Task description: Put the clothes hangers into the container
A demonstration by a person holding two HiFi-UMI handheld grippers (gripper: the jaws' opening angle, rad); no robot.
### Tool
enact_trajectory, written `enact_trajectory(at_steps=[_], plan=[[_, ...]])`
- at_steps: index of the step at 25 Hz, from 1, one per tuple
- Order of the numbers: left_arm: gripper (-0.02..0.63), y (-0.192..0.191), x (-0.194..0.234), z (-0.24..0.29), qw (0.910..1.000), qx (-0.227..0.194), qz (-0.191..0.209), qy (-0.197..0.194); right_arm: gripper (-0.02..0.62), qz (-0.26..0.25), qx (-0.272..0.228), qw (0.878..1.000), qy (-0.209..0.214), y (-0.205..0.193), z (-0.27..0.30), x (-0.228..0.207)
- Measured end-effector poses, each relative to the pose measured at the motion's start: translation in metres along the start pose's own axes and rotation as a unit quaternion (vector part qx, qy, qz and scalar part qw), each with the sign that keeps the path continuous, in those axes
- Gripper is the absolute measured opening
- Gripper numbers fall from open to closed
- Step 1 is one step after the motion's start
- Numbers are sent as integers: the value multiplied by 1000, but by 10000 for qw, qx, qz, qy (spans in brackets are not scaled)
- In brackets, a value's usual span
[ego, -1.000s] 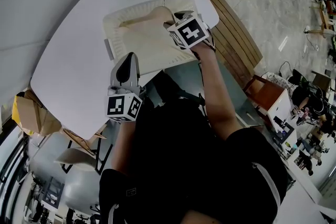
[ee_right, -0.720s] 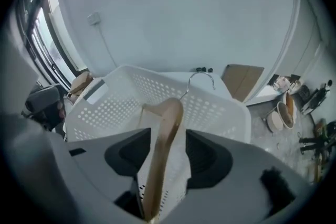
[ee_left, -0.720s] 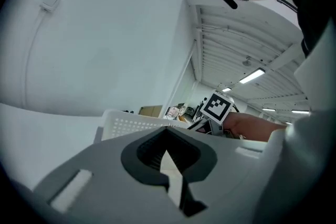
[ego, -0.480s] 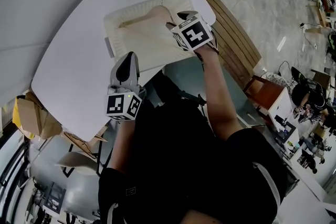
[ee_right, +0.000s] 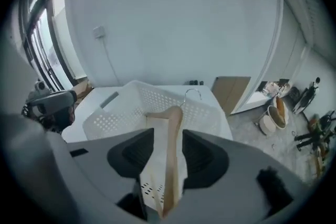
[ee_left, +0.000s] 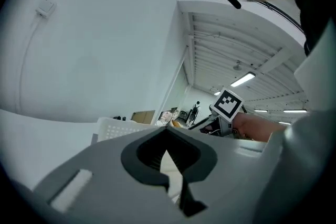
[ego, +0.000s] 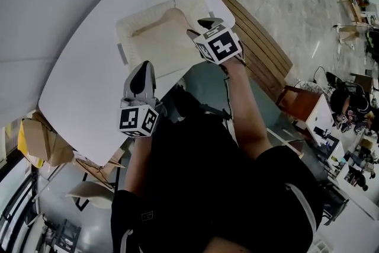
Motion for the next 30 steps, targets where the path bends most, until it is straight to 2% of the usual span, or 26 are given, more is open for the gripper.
enact_trajectory(at_steps=[1, 3, 6, 18, 25, 30], plan=[[5, 2, -2, -3, 10000, -29, 16, -26, 165, 2, -70, 10000, -29, 0, -6, 3], [5, 6, -5, -8, 9999, -85, 41, -79, 57, 14, -261, 9996, -83, 1, -16, 10], [5, 8, -11, -20, 9997, -159, 68, -150, 26, 68, -476, 9988, -130, -4, -31, 23], [5, 23, -33, -90, 9979, -443, 184, -442, 15, 242, -1388, 9883, -585, -24, -88, 92], [5, 20, -40, -125, 9966, -429, 211, -670, 15, 528, -1774, 9787, -892, -51, -111, 136], [4, 19, -50, -142, 9947, -423, 306, -883, 15, 738, -2024, 9721, -925, -67, -128, 166]])
Point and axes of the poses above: the fingertips, and each gripper's own axes: z forward along the fingers, x to its left, y out of its top, the point moved 2 cm from there along -z, backward along the fingers, and after that the axes turned 4 degrees about -x, right-handed, at the moved point
